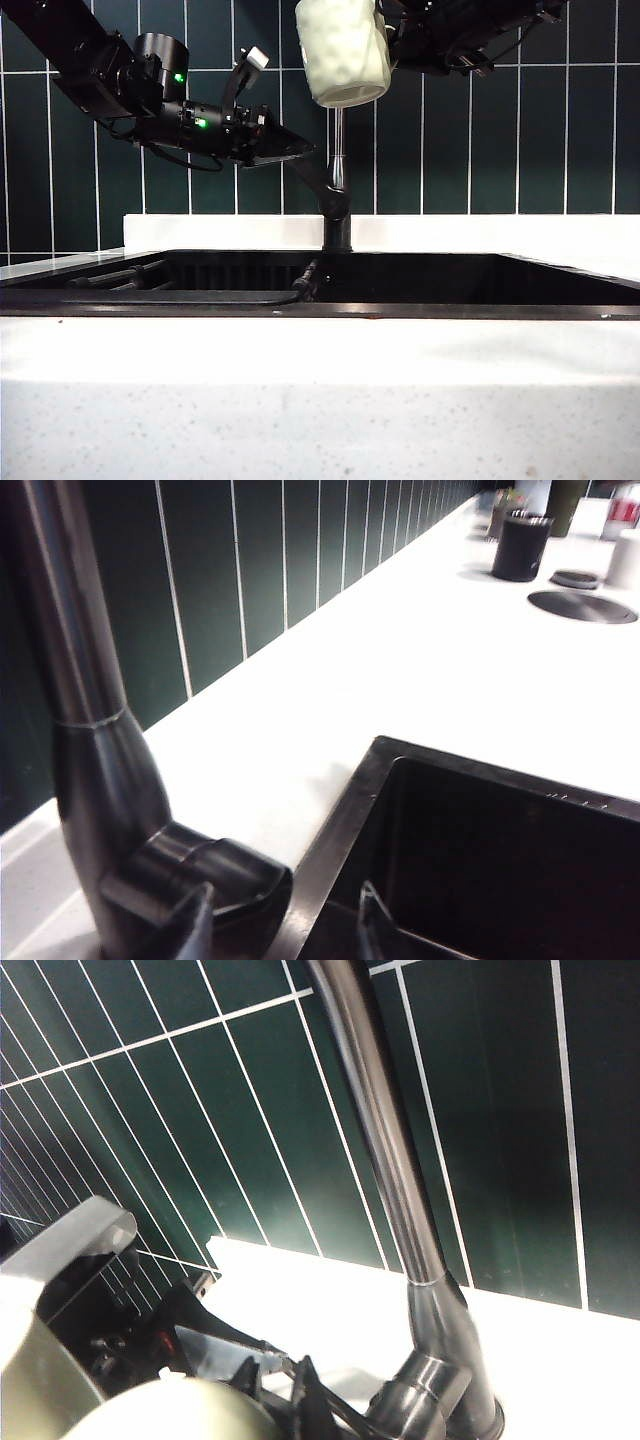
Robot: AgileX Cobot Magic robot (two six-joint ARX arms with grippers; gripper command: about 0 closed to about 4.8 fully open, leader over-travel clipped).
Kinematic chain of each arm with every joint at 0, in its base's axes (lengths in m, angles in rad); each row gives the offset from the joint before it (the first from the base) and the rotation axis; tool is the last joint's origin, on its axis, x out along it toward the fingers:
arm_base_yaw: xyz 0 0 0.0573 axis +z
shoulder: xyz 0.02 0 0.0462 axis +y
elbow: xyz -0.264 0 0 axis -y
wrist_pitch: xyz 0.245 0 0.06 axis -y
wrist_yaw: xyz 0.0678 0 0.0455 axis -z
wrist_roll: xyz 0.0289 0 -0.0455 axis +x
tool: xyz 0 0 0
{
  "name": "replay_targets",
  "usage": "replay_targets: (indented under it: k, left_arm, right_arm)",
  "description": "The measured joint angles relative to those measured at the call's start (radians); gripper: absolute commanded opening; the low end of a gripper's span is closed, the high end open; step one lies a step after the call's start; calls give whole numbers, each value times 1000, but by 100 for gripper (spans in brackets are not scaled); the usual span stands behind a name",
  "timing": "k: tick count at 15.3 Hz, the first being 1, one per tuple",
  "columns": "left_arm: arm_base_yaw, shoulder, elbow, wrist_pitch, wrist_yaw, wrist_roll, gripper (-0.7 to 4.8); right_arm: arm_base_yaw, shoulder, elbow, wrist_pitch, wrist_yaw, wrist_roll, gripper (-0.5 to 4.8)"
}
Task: Pick up the mug next to the sink, go to the faucet to get some water, pour the water into the sink, and finally put the mug back to its place.
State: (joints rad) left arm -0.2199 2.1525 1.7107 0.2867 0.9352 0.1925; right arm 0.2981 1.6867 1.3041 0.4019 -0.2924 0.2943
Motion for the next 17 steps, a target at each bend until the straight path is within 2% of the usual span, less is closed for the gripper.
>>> replay_targets:
  k: [2,4,5,6,7,12,15,17]
  left_arm:
    - [3,0,0,18,27,-14,187]
    - [6,-1,0,91,58,-75,188]
    - [6,-8,0,179,61,-133,191]
    - [5,-17,0,214,50,-142,219]
    - [5,-21,5,233,16,-144,220]
    - [4,-18,3,161,-66,-68,220]
    - [4,-11,3,85,-69,-39,219]
    - [3,-11,3,64,-166,6,219]
  right_arm:
    - [0,0,0,-5,0,-19,-1]
    - [0,0,0,-7,0,-23,-1]
    - [0,0,0,-9,0,-23,-1]
    - [0,0,0,-10,1,-23,-1]
    - [0,0,0,-10,2,-23,-1]
    - [0,0,0,-11,2,-23,-1]
    - [0,0,0,-11,1,-23,-1]
    - [0,0,-1,-11,0,-23,-1]
